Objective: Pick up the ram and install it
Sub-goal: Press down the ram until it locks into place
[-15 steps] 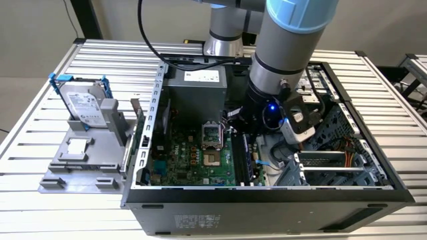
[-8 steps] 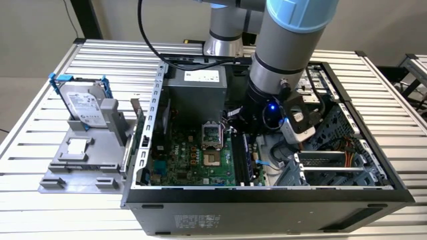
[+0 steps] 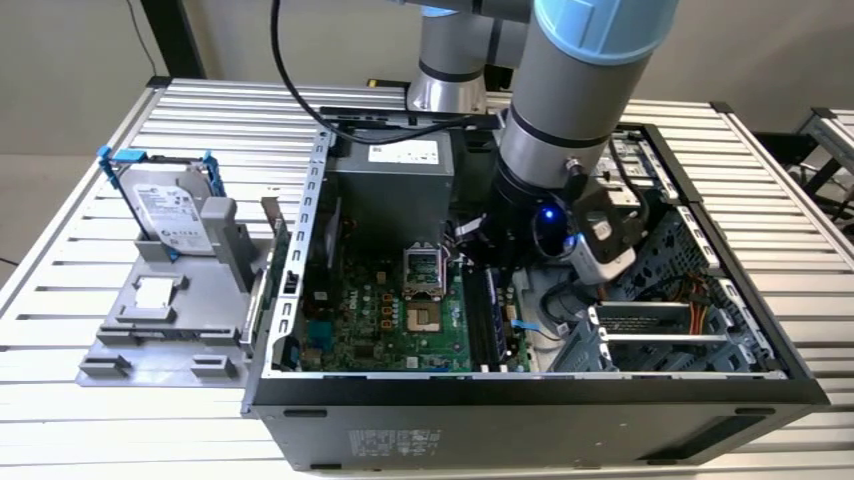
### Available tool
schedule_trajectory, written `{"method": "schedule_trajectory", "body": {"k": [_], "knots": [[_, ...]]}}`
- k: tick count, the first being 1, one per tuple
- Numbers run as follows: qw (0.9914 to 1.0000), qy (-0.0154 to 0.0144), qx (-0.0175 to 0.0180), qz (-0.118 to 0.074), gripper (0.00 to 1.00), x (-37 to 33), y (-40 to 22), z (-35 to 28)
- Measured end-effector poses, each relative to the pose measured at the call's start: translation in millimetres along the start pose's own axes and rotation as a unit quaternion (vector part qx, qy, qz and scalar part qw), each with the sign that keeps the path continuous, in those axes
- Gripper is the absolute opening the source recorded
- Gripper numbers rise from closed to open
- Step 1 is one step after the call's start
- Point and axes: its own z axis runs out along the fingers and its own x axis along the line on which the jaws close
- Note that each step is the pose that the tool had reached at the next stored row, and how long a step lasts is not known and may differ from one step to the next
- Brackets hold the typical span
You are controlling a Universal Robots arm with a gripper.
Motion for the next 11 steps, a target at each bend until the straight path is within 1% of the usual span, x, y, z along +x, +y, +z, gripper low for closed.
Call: {"method": "schedule_trajectory", "body": {"k": [2,3,6,9,11], "knots": [[0.99983,0.001,-0.0004,-0.018,0.0,0.0,0.0,-0.2],[0.99961,0.0015,-0.0006,-0.028,0.0,0.0,0.0,-0.2],[0.9985,0.0029,-0.0011,-0.055,0.0,0.0,0.0,-0.3],[0.99664,0.0043,-0.0017,-0.082,0.0,0.0,0.0,-0.3],[0.995,0.0053,-0.002,-0.1,0.0,0.0,0.0,-0.3]]}}
